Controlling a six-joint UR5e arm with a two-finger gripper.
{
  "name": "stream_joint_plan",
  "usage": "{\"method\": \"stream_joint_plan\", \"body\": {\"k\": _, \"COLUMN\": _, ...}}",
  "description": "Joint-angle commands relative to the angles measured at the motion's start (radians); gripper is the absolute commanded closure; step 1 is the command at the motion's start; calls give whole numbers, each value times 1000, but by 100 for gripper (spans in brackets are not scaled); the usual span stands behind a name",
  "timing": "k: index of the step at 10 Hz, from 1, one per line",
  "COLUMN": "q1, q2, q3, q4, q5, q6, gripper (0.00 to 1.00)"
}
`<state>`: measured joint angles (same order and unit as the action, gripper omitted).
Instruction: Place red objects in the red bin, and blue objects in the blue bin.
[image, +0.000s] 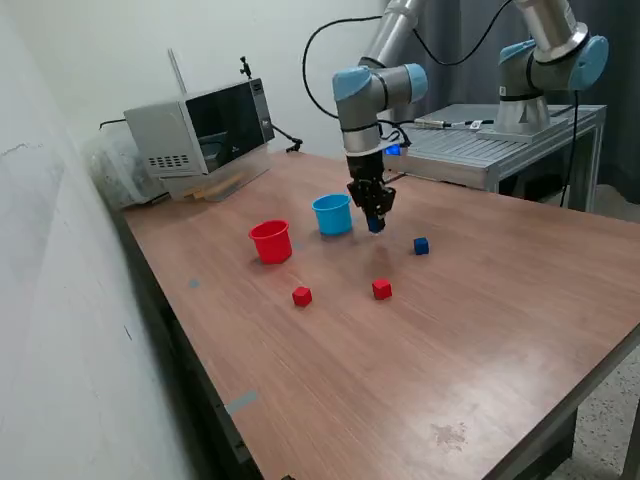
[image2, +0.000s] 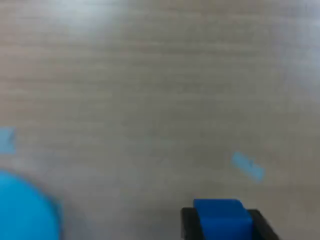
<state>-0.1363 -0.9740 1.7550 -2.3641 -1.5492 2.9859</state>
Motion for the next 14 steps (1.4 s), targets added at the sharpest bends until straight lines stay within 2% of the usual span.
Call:
{"method": "stream_joint_plan", "body": {"k": 1, "q1": -17, "q2": -86, "q3": -52, "q4": 69, "q5": 6, "q6": 8, "gripper": 100}}
{"method": "stream_joint_plan", "body": {"k": 3, "q1": -35, "q2": -133, "q3": -78, "q4": 112, "q5": 8, "q6": 8, "gripper": 100}}
{"method": "stream_joint_plan", "body": {"k": 7, "q1": -149, "q2": -140, "q3": -104, "q4": 193, "q5": -2, "q6": 5, "gripper": 100}}
{"method": "stream_joint_plan", "body": {"k": 11, "q1": -169, "q2": -104, "q3": -101, "q4": 207, "q5": 0, "q6": 1, "gripper": 100}}
{"method": "stream_joint_plan", "body": {"k": 12, "q1": -169, "q2": -100, "q3": -100, "q4": 209, "q5": -2, "q6": -2, "gripper": 0}}
{"method": "stream_joint_plan", "body": {"k": 14, "q1": -169, "q2": -97, "q3": -114, "q4": 207, "q5": -6, "q6": -2, "gripper": 0}}
